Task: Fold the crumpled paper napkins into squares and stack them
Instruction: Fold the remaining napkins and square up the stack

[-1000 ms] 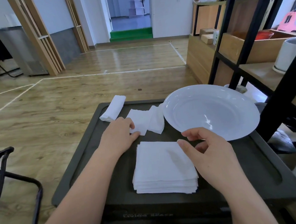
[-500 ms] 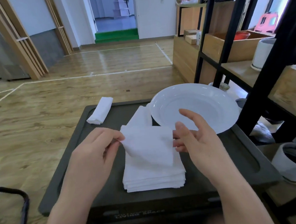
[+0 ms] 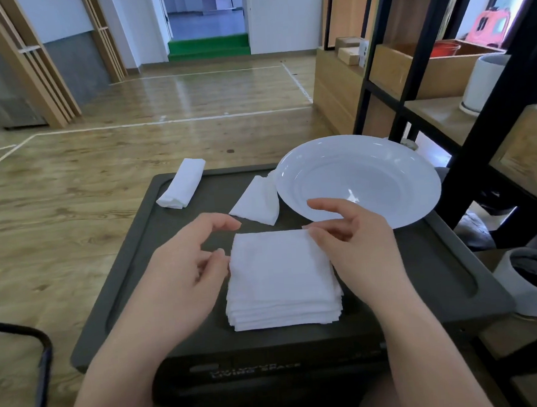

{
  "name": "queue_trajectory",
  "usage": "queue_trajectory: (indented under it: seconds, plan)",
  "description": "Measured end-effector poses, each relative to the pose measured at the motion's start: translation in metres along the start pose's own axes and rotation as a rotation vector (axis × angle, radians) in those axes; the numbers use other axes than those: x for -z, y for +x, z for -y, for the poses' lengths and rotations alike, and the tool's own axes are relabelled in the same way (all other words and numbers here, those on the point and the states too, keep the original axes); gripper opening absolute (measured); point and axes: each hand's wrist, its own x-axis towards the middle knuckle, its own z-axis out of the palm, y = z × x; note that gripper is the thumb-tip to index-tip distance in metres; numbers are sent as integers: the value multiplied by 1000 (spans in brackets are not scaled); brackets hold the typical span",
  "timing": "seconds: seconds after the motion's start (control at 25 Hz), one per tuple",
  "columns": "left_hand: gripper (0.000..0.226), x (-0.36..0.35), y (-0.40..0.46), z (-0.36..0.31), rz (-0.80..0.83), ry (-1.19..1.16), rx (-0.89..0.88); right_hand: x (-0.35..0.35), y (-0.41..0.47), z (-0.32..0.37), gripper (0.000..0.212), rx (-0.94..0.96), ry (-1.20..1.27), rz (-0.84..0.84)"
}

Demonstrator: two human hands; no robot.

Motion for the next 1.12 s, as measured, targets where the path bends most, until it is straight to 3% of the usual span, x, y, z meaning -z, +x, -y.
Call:
queue_trajectory:
  seconds: [0.16,0.36,0.48,0.6,0.88,1.04,1.12]
  plan:
    - [14,-8,1,-6,-66,-20,112,-10,7,-3,33,47,-114,-46]
    - [13,-15,6,2,-61,111,30,-1,4,-3,24,107,-389,-56]
    - [19,-19,9,5,19,110,3,11,-1,4,13,111,-543,105]
    - [20,-20,13,11,91,131,23,16,-3,5,18,46,-545,266]
    - [16,-16,28,12,259,214,100,10,-3,7,20,31,-671,306]
    - [23,-18,75,6,7,204,190,12,-3,9,20,42,-641,327]
    - [35,-29,106,5,36,382,229,13,-4,9,21,69,-634,336]
